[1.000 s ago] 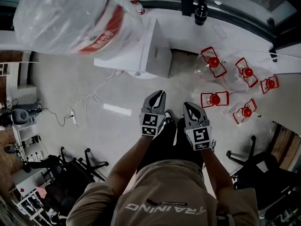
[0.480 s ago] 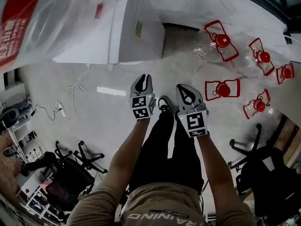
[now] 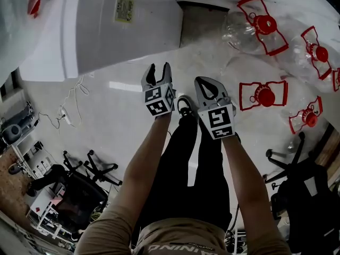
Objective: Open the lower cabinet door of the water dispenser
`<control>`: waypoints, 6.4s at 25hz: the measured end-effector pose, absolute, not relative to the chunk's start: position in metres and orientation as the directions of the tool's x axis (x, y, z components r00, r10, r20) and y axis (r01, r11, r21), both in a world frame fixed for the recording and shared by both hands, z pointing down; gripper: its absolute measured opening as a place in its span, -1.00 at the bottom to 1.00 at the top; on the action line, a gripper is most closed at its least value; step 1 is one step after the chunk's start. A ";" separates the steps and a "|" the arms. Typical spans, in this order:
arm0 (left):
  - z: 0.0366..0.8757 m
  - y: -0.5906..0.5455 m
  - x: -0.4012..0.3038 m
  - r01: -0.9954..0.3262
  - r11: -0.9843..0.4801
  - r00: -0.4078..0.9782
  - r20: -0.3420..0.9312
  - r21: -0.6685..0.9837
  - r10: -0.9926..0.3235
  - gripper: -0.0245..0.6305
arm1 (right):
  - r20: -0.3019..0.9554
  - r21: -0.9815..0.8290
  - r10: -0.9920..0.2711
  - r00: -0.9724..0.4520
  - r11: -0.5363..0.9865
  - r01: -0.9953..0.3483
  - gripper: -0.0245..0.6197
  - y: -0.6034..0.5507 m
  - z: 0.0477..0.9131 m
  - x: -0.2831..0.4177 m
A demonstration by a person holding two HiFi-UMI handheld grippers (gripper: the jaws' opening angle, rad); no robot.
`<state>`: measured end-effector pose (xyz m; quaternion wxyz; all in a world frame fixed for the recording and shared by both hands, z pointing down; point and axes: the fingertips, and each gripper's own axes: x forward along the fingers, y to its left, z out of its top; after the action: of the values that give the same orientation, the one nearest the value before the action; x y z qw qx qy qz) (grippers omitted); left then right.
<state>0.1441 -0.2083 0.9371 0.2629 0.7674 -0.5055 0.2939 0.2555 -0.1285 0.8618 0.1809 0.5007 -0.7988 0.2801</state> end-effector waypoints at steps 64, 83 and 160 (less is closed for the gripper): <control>1.028 -0.239 0.105 -0.962 -0.224 0.251 0.820 0.154 -0.514 0.25 | 0.533 -0.352 -0.691 -0.488 0.343 -0.871 -0.90 -0.148 0.907 0.266; 1.031 -0.144 0.016 -0.946 -0.306 0.234 0.879 0.107 -0.416 -0.35 | 0.537 -0.329 -0.617 -0.575 0.475 -0.816 -0.90 -0.129 0.891 0.190; 0.995 -0.262 -0.354 -0.942 -0.319 0.046 0.897 -0.108 -0.439 -0.90 | 0.614 -0.280 -0.590 -0.524 0.459 -0.843 -0.90 -0.130 0.886 -0.038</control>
<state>-0.3539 -0.2624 0.9946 0.2732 0.6695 -0.5156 0.4596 -0.0376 -0.1296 0.8865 0.2217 0.4344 -0.8248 0.2862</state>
